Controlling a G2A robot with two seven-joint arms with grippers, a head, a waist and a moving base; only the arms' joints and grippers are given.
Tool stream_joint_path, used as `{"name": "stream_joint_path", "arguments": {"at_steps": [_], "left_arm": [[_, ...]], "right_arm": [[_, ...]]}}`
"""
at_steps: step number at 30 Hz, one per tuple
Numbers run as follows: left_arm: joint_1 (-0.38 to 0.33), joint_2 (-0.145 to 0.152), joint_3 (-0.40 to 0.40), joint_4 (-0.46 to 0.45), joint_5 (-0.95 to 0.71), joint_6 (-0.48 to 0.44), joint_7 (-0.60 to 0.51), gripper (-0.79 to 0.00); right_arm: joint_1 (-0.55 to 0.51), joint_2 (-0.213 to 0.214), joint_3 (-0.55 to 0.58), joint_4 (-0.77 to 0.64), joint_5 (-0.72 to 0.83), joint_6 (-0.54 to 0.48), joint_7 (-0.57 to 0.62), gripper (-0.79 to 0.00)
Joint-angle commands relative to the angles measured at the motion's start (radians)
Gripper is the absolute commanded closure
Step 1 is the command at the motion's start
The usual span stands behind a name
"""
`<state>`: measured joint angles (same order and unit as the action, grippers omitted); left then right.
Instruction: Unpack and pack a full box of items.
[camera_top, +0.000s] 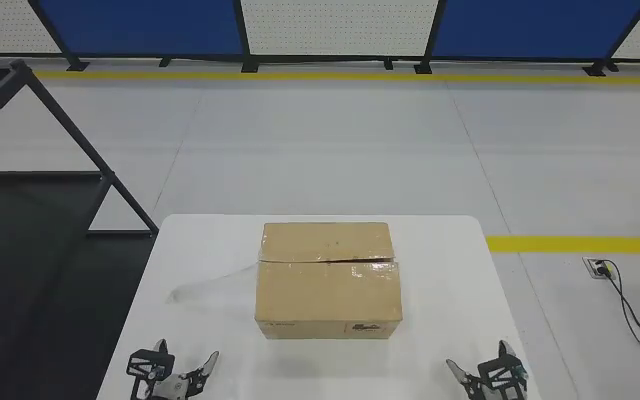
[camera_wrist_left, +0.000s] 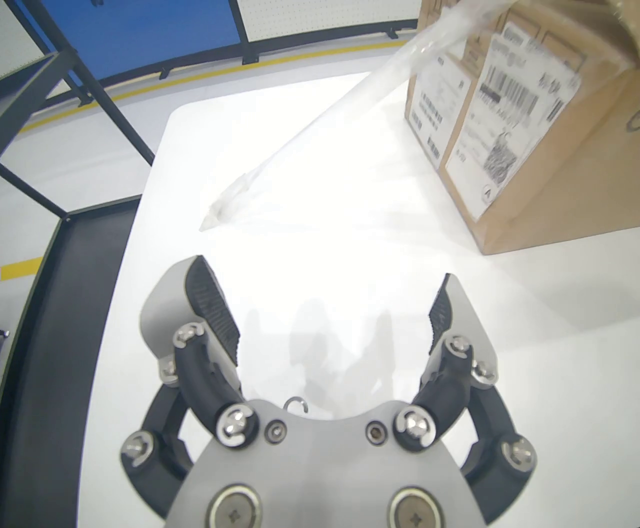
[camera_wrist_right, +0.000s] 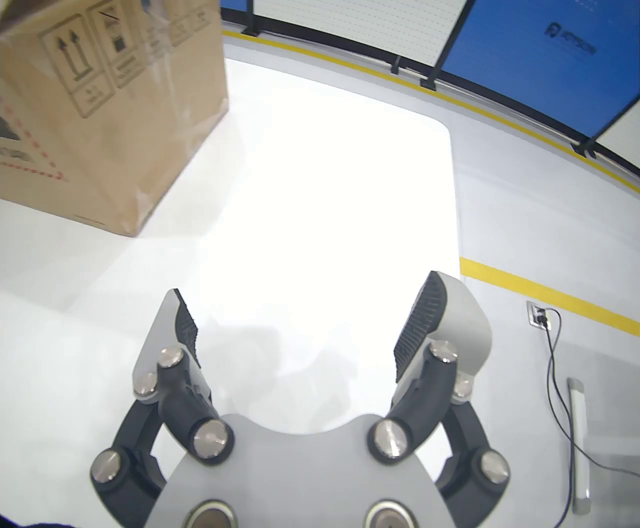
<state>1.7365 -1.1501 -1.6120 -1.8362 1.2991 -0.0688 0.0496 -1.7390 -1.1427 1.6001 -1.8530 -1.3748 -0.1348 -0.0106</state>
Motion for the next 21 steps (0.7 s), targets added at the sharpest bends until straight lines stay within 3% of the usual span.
{"name": "stream_joint_path", "arguments": {"at_steps": [1,7,16,21], "left_arm": [[0.000,0.001,-0.018,-0.024,-0.013,-0.018,0.012,-0.785],[-0.019,0.005,-0.078,-0.080,-0.049,-0.072,0.020,-0.785],[-0.018,0.005,-0.118,-0.117,-0.088,-0.091,0.020,-0.785],[-0.018,0.005,-0.118,-0.117,-0.088,-0.091,0.020,-0.785]], "right_arm": [[0.005,0.001,0.001,-0.033,0.006,-0.021,0.014,-0.785],[0.058,0.000,0.005,-0.124,0.129,-0.086,0.112,-0.785],[0.211,-0.008,-0.069,-0.177,0.177,-0.042,0.283,-0.785],[0.211,-0.008,-0.069,-0.177,0.177,-0.042,0.283,-0.785]]}}
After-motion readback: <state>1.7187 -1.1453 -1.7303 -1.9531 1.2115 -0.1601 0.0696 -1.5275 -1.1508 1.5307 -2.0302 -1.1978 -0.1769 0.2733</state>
